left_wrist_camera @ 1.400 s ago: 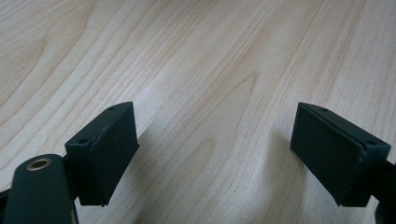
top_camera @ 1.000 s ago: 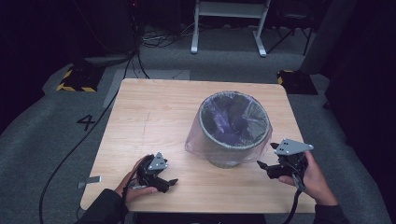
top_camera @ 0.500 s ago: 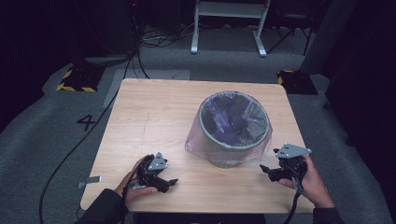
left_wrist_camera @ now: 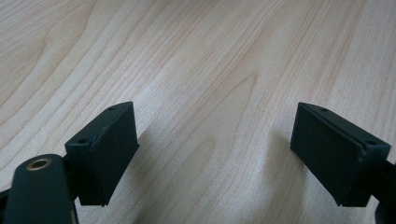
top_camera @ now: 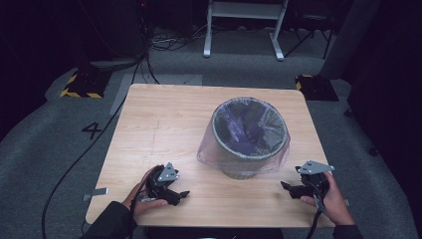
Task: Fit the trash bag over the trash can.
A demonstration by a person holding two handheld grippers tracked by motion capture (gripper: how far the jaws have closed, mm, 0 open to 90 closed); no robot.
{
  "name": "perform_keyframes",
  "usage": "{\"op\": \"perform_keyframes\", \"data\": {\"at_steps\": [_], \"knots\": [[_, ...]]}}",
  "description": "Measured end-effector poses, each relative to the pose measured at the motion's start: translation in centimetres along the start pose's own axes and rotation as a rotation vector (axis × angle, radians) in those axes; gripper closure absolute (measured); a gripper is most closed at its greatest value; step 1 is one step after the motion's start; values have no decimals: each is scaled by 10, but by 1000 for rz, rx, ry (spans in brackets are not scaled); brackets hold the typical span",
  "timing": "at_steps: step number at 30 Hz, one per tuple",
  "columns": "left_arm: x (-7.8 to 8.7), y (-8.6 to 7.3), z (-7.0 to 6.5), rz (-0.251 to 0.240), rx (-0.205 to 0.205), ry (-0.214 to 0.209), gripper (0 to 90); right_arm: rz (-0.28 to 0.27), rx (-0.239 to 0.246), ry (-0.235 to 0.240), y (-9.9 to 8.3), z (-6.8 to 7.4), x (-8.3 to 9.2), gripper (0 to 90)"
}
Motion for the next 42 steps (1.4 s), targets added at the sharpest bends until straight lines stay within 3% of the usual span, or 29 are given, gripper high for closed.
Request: {"op": "perform_keyframes", "data": {"at_steps": [11,15,21,42], "knots": [[0,0,0,2,-3,-7,142,-26,-89,4,-32,-5,0,188],[0,0,0,2,-4,-7,142,-51,-151,10,-45,-6,3,183],[0,0,0,2,-5,-7,142,-73,-190,-45,-54,-9,10,174],[-2,1,0,3,-17,-20,138,-63,-212,-72,-53,-11,7,130]]}}
Point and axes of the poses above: each handheld gripper's, and its own axes: x roughly backward along the jaws, y roughly out of its top, z roughly to its left, the point moved 6 cm from there along -x, roughly forward along the jaws, and after that the axes turned 5 degrees about -z, right-handed, at the moved point
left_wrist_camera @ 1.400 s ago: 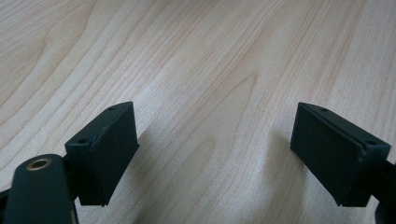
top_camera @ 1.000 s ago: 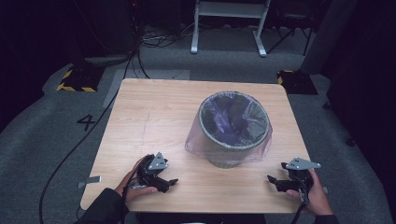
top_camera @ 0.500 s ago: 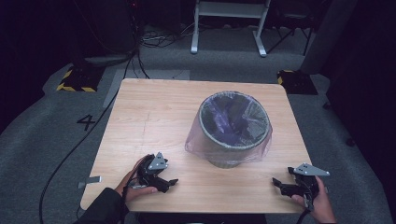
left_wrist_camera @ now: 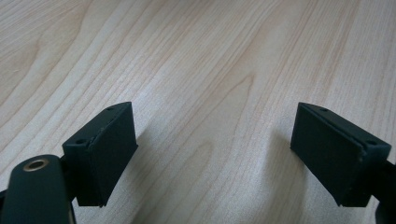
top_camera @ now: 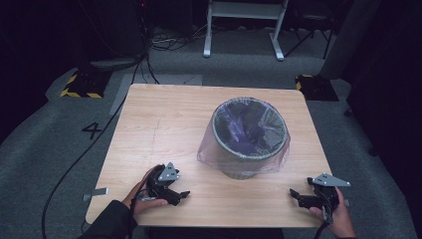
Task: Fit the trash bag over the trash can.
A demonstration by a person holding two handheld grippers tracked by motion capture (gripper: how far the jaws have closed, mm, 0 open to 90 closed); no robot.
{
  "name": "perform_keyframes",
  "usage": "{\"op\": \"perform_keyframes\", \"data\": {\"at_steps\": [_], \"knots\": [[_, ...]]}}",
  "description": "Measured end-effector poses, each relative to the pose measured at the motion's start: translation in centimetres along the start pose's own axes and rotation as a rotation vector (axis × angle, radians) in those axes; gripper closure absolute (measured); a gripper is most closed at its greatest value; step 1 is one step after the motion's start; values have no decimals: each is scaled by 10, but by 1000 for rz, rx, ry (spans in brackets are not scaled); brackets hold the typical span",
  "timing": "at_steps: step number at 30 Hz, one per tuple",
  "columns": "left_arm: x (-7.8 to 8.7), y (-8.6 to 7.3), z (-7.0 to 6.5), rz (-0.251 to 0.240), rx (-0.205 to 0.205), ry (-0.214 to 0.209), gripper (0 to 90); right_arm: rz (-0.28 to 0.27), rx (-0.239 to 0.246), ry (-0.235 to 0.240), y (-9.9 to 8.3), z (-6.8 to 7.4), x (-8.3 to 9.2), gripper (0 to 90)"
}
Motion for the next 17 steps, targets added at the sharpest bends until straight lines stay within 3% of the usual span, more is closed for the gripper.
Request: {"op": "perform_keyframes", "data": {"at_steps": [17], "knots": [[-1,1,0,1,-6,-7,130,4,-4,-7,1,0,-2,117]]}}
Point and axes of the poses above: each handheld gripper's, and its own axes: x roughly backward along the jaws, y roughly out of its top, z roughly to its left, the point moved 6 cm from there along -x, roughly forward along the jaws, and after that the axes turned 5 degrees about -z, right-handed, at the moved point
